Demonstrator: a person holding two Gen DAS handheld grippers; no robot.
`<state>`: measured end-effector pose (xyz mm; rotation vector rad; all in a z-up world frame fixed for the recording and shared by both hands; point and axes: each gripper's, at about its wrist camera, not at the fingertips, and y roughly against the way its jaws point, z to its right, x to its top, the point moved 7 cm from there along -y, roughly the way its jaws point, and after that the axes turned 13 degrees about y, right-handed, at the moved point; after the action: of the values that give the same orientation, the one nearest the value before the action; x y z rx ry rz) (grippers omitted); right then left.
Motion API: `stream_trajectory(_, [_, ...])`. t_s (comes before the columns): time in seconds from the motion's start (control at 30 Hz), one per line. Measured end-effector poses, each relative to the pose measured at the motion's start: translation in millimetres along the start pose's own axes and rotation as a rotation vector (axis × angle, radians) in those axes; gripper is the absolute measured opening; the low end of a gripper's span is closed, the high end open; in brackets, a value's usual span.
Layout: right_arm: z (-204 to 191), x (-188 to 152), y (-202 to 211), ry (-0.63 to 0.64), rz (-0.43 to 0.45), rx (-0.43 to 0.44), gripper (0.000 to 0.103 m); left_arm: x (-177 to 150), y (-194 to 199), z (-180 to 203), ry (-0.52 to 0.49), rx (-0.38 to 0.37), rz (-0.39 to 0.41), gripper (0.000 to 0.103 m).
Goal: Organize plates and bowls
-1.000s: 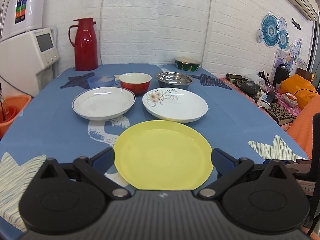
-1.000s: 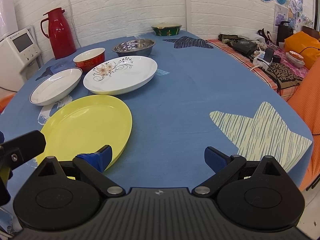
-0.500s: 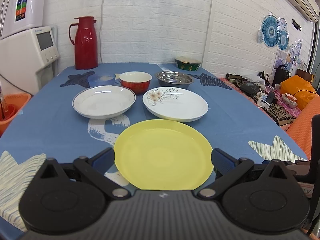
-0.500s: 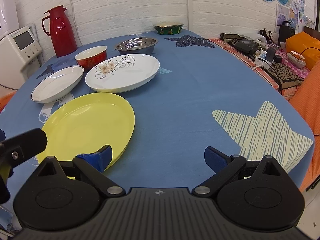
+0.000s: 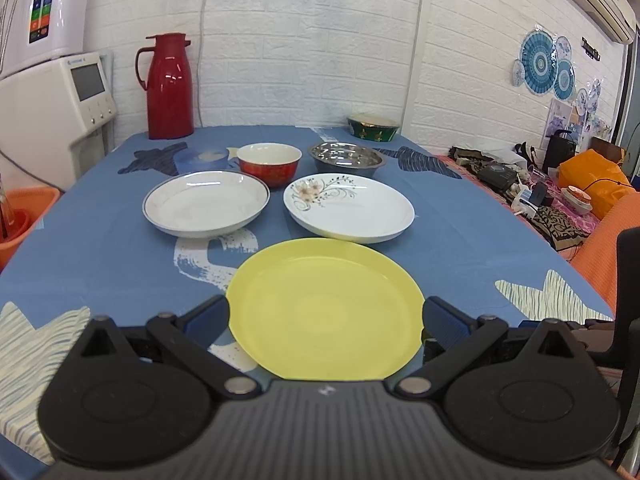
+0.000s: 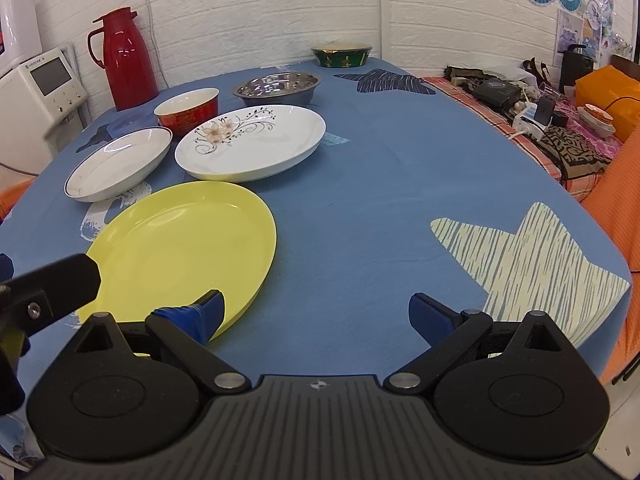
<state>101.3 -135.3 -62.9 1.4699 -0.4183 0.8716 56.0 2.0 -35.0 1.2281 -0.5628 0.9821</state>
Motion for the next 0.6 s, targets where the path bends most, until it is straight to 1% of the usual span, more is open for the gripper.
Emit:
stream_trajectory(0.23, [-1,0,-1,-0.001,-0.001,0.002,0.087,0,-1,-1,0.001,-0.003,-0.001,0.102])
stream_trajectory(0.37, [1,5,-4,-0.012,0.0,0.003,0.087,5,-5,-6,0.01,0.004,-0.007,0.102])
stream_trajectory(0.53, [3,14,-8,-0.024,0.01,0.018,0.087,15,-13,-18,0.016,0.027,-0.018,0.102])
stream_trajectory(0.6, [2,18,-10,-0.016,0.014,0.042,0.087,20,-15,-27,0.018,0.045,-0.025,0.102])
